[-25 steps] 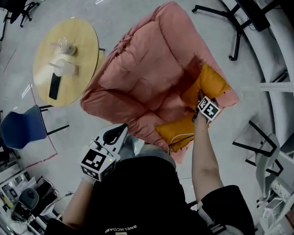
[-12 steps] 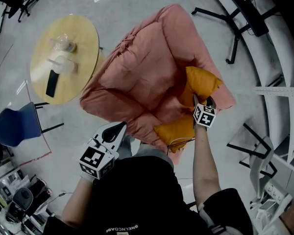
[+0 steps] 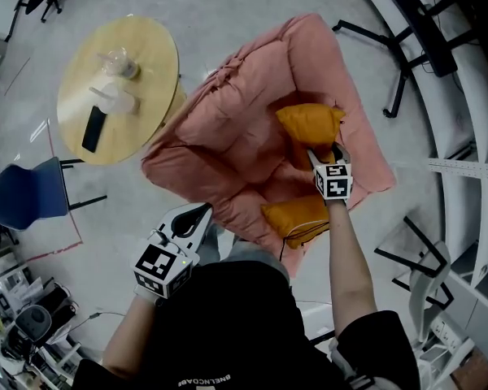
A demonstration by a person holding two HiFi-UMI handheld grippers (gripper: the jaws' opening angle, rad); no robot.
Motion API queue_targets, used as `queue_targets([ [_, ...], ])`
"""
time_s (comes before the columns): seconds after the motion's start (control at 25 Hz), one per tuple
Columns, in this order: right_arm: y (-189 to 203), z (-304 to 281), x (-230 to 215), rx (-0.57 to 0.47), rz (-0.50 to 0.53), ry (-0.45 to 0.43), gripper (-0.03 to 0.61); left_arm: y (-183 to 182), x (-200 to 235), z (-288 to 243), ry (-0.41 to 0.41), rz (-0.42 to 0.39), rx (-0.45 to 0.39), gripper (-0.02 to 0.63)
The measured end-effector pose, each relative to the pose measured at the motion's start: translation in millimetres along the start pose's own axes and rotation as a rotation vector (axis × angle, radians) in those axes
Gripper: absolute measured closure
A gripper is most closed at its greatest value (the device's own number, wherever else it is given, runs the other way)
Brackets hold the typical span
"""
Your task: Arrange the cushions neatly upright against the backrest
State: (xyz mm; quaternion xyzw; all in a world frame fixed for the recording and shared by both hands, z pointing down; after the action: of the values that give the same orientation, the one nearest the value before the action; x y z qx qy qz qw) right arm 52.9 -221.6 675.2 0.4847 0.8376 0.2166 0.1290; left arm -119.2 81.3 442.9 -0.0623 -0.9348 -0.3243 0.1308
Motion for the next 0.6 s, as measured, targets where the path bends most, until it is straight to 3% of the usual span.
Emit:
queue_targets([
  [0.12,-15.1,-14.5,3.2,0.003,0.043,-0.005,0.276,4.3,2.2,0.4,-0.014,0.013,0.004,0.6],
  [0.32,-31.1,-34.8,-8.9,-0.005,-0.023,0.003,0.268,7.3,2.6,0.6,-0.025,0.03,0.008,0.601],
  [0.6,-37.9,-48.9,-16.4,-0.023,-0.023,-0.014,0.228,11.3,4.5,2.4,-0.034,0.047,0.008,0.6],
])
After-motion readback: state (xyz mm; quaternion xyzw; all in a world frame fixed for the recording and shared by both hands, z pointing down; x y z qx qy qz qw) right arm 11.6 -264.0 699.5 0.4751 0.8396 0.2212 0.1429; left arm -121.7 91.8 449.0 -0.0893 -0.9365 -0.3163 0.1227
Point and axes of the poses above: the fingertips, and each gripper's own axes: z backward along the fingers, x to its left, y out of its underside, the point moved 5 cm from there along z, backward along the fingers, and after that the axes turned 13 degrees about x, right-handed, at the moved point
